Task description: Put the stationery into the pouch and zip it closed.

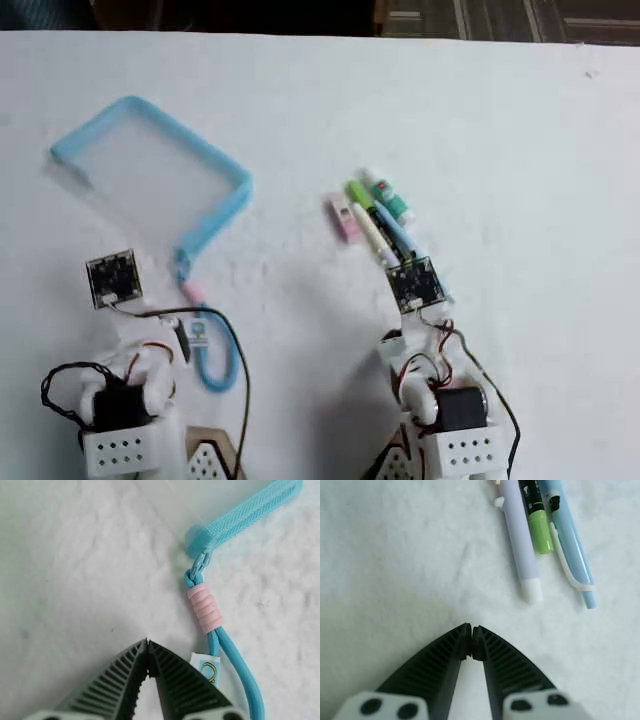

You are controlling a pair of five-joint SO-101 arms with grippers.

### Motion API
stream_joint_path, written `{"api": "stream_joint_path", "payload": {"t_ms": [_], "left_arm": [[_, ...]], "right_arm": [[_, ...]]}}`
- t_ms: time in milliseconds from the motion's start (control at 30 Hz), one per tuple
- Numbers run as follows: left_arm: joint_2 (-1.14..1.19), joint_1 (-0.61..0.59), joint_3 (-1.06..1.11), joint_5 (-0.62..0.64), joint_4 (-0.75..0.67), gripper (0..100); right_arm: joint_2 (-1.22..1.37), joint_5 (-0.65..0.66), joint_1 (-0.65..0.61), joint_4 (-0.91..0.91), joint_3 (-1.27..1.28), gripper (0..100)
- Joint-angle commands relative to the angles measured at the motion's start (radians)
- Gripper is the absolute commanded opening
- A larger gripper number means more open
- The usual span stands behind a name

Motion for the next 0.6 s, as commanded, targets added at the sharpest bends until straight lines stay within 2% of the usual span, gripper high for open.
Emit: {"api": "stream_joint_path", "payload": {"t_ms": [0, 567], "left_arm": [[-0.002, 0.005, -0.003, 0.008, -0.006, 3], [-0.002, 0.008, -0.003, 0.008, -0.006, 3]], "right_arm": [[-0.012, -0.005, 0.002, 0.004, 0.009, 1.9], [-0.012, 0.002, 0.001, 0.004, 0.009, 2.0]]}}
